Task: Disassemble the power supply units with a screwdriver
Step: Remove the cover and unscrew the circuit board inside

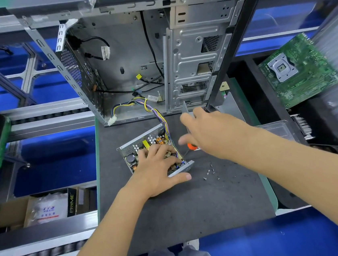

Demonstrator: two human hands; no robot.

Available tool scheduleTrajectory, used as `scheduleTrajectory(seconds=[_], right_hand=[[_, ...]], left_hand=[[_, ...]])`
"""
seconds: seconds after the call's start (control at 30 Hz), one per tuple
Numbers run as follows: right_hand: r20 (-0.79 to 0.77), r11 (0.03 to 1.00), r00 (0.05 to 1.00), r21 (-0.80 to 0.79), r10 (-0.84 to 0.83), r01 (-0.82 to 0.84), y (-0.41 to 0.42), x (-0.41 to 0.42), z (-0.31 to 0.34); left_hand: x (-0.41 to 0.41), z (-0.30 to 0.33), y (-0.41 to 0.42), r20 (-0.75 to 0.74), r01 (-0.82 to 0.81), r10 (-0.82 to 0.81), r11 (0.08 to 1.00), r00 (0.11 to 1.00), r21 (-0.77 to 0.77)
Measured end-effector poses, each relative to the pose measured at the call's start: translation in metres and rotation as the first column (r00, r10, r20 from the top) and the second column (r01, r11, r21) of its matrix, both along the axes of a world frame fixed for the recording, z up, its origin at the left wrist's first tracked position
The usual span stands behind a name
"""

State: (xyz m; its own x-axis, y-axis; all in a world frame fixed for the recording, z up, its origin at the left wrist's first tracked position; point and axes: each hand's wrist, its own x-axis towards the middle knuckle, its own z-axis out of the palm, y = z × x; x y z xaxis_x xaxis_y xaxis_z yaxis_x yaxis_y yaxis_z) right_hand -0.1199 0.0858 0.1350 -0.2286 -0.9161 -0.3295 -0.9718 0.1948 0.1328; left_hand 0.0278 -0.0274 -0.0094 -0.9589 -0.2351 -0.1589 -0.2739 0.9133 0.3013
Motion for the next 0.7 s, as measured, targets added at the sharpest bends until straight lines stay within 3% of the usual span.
scheduleTrajectory(seconds=[0.17,0.27,0.4,0.7], right_hand=[[0.194,0.989,0.980,-0.133,-0.035,0.062,0.004,-0.006,0.000],[0.171,0.993,0.981,-0.059,-0.096,0.107,0.003,-0.005,-0.003],[0.239,0.978,0.969,-0.179,-0.063,0.108,0.004,-0.009,-0.010],[0.481,0.879,0.845,-0.267,-0.234,0.396,0.022,-0.026,-0.017]], left_hand=[[0.000,0.001,0.000,0.000,-0.002,0.002,1.000,1.000,-0.001],[0.000,0.001,0.001,-0.007,0.004,-0.004,1.000,1.000,0.004],[0.000,0.003,0.000,0.007,0.004,-0.004,1.000,1.000,0.007],[0.001,0.006,0.000,0.002,0.001,-0.001,1.000,1.000,0.025]])
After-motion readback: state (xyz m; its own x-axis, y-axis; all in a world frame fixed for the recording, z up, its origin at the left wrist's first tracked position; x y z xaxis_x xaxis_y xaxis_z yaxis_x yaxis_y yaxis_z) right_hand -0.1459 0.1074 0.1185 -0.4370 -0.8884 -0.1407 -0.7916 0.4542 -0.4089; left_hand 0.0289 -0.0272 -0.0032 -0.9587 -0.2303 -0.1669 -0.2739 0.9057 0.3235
